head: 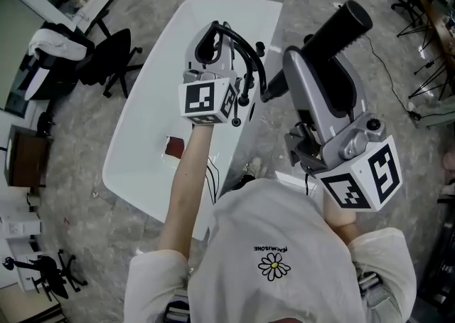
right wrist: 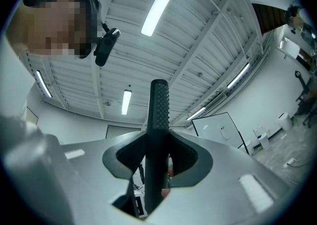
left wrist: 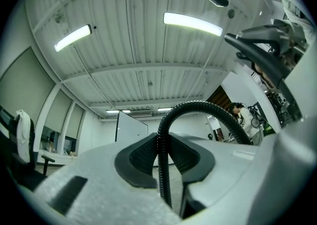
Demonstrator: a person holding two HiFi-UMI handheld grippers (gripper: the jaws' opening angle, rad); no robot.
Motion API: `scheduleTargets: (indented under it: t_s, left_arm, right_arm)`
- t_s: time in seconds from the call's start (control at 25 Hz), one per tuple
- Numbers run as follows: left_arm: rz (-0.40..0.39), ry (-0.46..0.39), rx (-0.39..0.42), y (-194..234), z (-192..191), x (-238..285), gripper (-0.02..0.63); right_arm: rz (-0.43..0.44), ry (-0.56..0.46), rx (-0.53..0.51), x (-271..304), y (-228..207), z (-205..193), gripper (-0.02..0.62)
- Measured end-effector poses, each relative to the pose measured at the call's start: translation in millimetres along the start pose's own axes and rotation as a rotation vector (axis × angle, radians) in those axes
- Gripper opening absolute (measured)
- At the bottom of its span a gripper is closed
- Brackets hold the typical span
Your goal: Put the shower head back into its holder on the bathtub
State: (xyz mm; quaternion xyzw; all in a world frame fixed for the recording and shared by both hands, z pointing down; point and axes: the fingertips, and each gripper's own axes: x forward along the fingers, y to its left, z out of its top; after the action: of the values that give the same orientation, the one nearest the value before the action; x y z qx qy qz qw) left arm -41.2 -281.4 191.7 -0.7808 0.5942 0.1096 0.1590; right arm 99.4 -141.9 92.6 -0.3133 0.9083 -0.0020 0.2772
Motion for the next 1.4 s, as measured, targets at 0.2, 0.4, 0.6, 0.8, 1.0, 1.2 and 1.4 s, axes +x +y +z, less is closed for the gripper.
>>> scheduleTargets:
  t_s: [0.2,0.4,0.6,0.8,1.0,1.2,1.4]
  left_arm:
    - [0.018,0.021,-0.027,12.7,-20.7,5.3,0.064]
    - [0.044,0.073,-0.063,25.9,-61.8,4.7,0.064]
    - [0.058,0.159,-0.091,23.6,-114.3,-0.3,0.064]
    - [0.075,0.281,-0.101,28.9,-175.6,-15.6,0.064]
    - [0.102,0.481,-0.089,30.3,-254.8,-53.6,0.064]
    - [0.08,0.649,-0.086,6.0,-313.2,-113.8,0.065]
    - [0.096,0.692,-0.196,-5.4,-328.5,-148.0,0.066]
  right_arm:
    - [-0.015,0.006,0.005,2.1,-2.4,-9.0,0.14]
    - [-0.048,0.016,-0.023,9.1,-7.4,-18.2,0.14]
    - [-0.091,0.049,-0.04,11.1,-27.6,-27.5,0.14]
    - [-0.106,0.09,-0.012,23.4,-42.2,-44.7,0.14]
    - [-0.08,0.105,0.037,42.1,-47.5,-58.7,0.14]
    - [-0.033,0.13,0.072,66.8,-44.6,-76.2,0.14]
    - [0.002,0.23,0.08,95.2,-42.4,-121.3,0.14]
